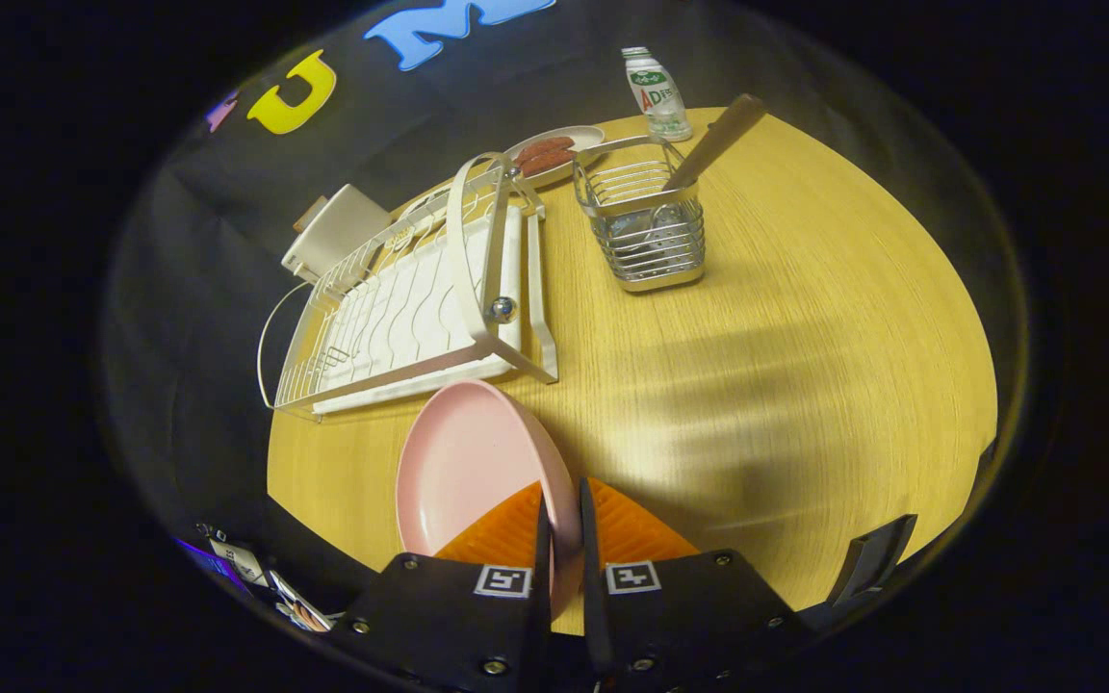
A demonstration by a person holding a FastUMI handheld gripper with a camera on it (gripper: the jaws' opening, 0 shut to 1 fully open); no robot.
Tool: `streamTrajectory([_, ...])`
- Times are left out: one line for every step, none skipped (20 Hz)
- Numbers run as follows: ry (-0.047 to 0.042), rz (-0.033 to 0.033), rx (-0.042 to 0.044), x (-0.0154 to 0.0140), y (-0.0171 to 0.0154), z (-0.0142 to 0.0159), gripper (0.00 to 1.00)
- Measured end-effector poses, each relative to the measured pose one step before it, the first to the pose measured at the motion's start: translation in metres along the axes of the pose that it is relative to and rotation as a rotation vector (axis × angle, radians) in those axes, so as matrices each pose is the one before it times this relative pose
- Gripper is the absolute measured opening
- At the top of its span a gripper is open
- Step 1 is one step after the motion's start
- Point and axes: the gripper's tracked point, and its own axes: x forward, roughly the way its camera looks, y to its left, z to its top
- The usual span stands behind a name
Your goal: Take the plate from the dish rack, then take the spoon from the basket and place it into the plate.
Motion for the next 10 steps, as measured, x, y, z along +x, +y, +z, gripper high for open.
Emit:
streamTrajectory([-0.01221, 0.00734, 0.00334, 0.00025, -0.00108, 0.00380, 0.16])
streamTrajectory([-0.01180, 0.00839, -0.00436, 0.00027, -0.00087, 0.00391, 0.18])
streamTrajectory([-0.00660, -0.01479, -0.01530, -0.00287, -0.00285, -0.00046, 0.18])
streamTrajectory([-0.01691, -0.00757, -0.02806, -0.00350, -0.00171, 0.00406, 0.18])
streamTrajectory([-0.02302, -0.00665, -0.02917, -0.00380, 0.00004, 0.00438, 0.18])
streamTrajectory([-0.02512, -0.00756, -0.02967, -0.00437, -0.00107, 0.00475, 0.18])
streamTrajectory([-0.02716, -0.00890, -0.02683, -0.00505, -0.00079, 0.00455, 0.18])
streamTrajectory([-0.03114, -0.00887, -0.02436, -0.00461, -0.00088, 0.00615, 0.19])
streamTrajectory([-0.03034, -0.00856, -0.02201, -0.00396, -0.00182, 0.00554, 0.19])
streamTrajectory([-0.03311, -0.00818, -0.02025, -0.00438, -0.00238, 0.00614, 0.19])
